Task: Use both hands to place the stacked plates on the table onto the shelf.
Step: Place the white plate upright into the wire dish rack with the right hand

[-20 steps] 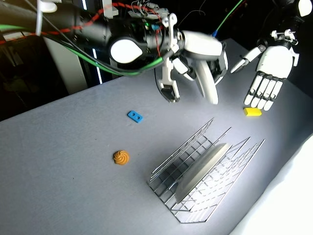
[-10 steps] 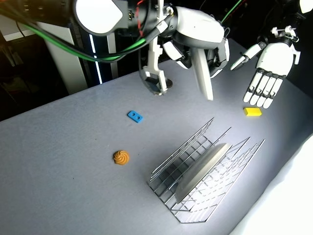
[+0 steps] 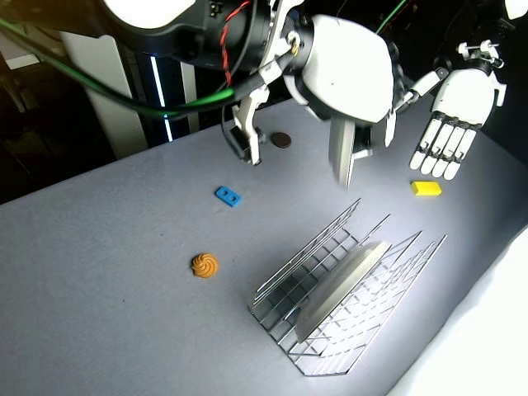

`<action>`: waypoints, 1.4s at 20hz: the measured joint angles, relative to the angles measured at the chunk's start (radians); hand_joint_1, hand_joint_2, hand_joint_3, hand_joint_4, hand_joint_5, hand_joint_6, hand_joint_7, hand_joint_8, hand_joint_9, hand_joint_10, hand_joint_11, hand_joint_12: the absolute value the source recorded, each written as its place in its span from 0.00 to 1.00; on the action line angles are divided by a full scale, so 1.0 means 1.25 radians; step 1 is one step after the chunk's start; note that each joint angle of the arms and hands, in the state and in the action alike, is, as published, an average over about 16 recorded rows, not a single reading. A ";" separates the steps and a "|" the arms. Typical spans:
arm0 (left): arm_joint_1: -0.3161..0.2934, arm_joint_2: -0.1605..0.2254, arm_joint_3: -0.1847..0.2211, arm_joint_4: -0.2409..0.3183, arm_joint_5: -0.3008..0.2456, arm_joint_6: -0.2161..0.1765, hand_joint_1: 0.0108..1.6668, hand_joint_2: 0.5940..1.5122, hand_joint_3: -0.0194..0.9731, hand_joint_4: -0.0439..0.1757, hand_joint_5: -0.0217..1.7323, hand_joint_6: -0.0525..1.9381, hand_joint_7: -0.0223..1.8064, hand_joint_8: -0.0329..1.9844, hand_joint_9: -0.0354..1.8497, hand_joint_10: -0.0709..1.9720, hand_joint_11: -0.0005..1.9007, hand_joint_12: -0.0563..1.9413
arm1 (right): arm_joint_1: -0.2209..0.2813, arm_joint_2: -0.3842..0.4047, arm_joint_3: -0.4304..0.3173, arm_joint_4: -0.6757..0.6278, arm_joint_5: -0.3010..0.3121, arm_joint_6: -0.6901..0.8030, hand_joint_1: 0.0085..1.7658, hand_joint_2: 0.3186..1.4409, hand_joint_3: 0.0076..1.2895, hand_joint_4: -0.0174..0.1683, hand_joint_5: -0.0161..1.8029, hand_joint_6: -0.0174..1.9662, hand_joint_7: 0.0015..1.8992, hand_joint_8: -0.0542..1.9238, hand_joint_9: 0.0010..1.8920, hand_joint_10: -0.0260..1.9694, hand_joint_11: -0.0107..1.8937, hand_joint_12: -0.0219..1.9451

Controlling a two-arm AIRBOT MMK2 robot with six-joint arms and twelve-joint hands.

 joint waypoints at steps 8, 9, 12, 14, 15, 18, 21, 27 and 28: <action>-0.011 0.003 -0.014 0.011 -0.002 0.000 0.00 0.62 0.04 0.21 0.06 0.04 0.06 0.02 0.05 0.04 0.01 0.03 | 0.037 0.021 0.025 0.013 -0.107 0.078 0.70 0.63 0.00 0.07 0.48 0.58 0.55 0.47 0.59 0.24 0.42 0.63; -0.012 0.003 -0.017 0.013 -0.002 0.000 0.00 0.62 0.04 0.21 0.06 0.04 0.06 0.02 0.05 0.04 0.01 0.03 | 0.039 0.022 0.027 0.015 -0.116 0.082 0.70 0.63 0.00 0.07 0.48 0.58 0.55 0.48 0.59 0.24 0.42 0.63; -0.019 0.004 -0.022 0.019 -0.003 0.000 0.00 0.62 0.04 0.21 0.07 0.04 0.06 0.02 0.05 0.04 0.01 0.03 | 0.041 0.024 0.037 0.020 -0.135 0.091 0.70 0.63 0.00 0.07 0.47 0.58 0.54 0.48 0.58 0.27 0.42 0.64; -0.025 0.005 -0.027 0.023 -0.003 0.000 0.00 0.63 0.04 0.21 0.07 0.04 0.06 0.02 0.05 0.04 0.01 0.04 | 0.040 0.025 0.045 0.023 -0.143 0.095 0.70 0.63 0.00 0.07 0.47 0.58 0.54 0.49 0.59 0.25 0.42 0.64; -0.027 0.005 -0.029 0.025 -0.003 0.000 0.00 0.63 0.04 0.21 0.07 0.04 0.06 0.02 0.05 0.04 0.01 0.04 | 0.040 0.026 0.050 0.024 -0.147 0.095 0.70 0.63 0.00 0.07 0.47 0.59 0.54 0.49 0.59 0.25 0.42 0.64; -0.033 0.005 -0.036 0.031 -0.004 0.000 0.00 0.63 0.04 0.21 0.07 0.04 0.06 0.02 0.05 0.04 0.01 0.05 | 0.036 0.025 0.063 0.027 -0.153 0.096 0.71 0.63 0.00 0.07 0.47 0.59 0.54 0.50 0.58 0.26 0.42 0.64; -0.038 0.006 -0.042 0.036 -0.004 0.000 0.00 0.63 0.04 0.21 0.07 0.04 0.06 0.02 0.05 0.04 0.01 0.05 | 0.031 0.022 0.076 0.028 -0.153 0.096 0.71 0.63 0.00 0.07 0.47 0.59 0.53 0.50 0.58 0.26 0.43 0.64; -0.048 0.006 -0.050 0.046 -0.004 0.000 0.00 0.63 0.04 0.22 0.06 0.04 0.06 0.02 0.05 0.04 0.01 0.05 | 0.013 0.014 0.099 0.029 -0.145 0.093 0.71 0.63 0.00 0.06 0.47 0.59 0.53 0.51 0.58 0.24 0.42 0.63; -0.049 0.006 -0.051 0.048 -0.004 0.000 0.00 0.63 0.04 0.22 0.06 0.04 0.06 0.02 0.05 0.04 0.01 0.05 | 0.010 0.012 0.102 0.029 -0.144 0.091 0.71 0.63 0.00 0.06 0.47 0.59 0.53 0.51 0.58 0.23 0.42 0.63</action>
